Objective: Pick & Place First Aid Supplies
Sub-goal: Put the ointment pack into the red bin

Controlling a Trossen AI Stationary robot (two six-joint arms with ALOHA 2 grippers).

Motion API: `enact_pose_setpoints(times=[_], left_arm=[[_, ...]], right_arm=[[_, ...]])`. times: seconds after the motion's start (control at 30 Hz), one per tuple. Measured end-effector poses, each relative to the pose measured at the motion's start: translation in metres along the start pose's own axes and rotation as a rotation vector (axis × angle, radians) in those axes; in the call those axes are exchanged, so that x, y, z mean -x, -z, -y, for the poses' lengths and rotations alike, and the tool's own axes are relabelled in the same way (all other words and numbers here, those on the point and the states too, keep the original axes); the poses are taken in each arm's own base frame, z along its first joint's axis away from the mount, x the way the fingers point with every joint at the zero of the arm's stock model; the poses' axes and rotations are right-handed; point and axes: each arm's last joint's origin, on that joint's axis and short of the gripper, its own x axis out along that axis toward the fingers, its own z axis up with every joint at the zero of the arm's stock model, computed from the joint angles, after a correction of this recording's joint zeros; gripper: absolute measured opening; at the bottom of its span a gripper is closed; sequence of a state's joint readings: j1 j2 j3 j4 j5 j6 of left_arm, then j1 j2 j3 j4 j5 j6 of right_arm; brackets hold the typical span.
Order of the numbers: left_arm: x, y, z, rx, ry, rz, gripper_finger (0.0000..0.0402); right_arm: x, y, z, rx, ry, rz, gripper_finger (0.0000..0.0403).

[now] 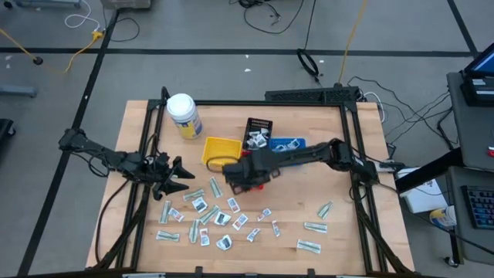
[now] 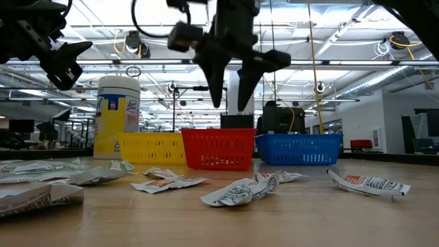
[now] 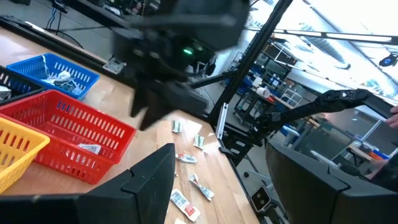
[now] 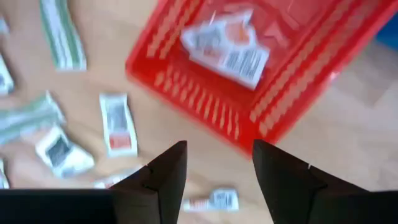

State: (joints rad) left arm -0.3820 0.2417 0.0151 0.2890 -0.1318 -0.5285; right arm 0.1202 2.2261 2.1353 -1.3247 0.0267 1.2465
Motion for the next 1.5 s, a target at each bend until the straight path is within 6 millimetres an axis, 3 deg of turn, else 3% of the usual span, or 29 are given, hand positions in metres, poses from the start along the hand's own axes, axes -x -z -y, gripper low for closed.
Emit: enact_pose_setpoints(times=[0.53, 0.8, 1.0, 1.33, 1.5], left_arm=[[0.000, 0.000, 0.000, 0.000, 0.000, 0.000, 0.0257], [0.000, 0.000, 0.000, 0.000, -0.001, 0.000, 0.0257], [0.000, 0.000, 0.000, 0.000, 0.000, 0.000, 0.0257], [0.000, 0.000, 0.000, 0.000, 0.000, 0.000, 0.0257], [0.000, 0.000, 0.000, 0.000, 0.000, 0.000, 0.0257]], right_arm=[[0.004, 0.118, -0.021, -0.052, 0.010, -0.020, 0.0171], [-0.009, 0.160, -0.016, -0.109, 0.060, -0.038, 0.0171], [-0.023, 0.174, -0.012, -0.107, 0.085, -0.048, 0.0171], [-0.077, 0.176, -0.003, -0.146, 0.067, -0.049, 0.0171], [-0.084, 0.176, 0.003, -0.144, 0.085, -0.047, 0.0171]])
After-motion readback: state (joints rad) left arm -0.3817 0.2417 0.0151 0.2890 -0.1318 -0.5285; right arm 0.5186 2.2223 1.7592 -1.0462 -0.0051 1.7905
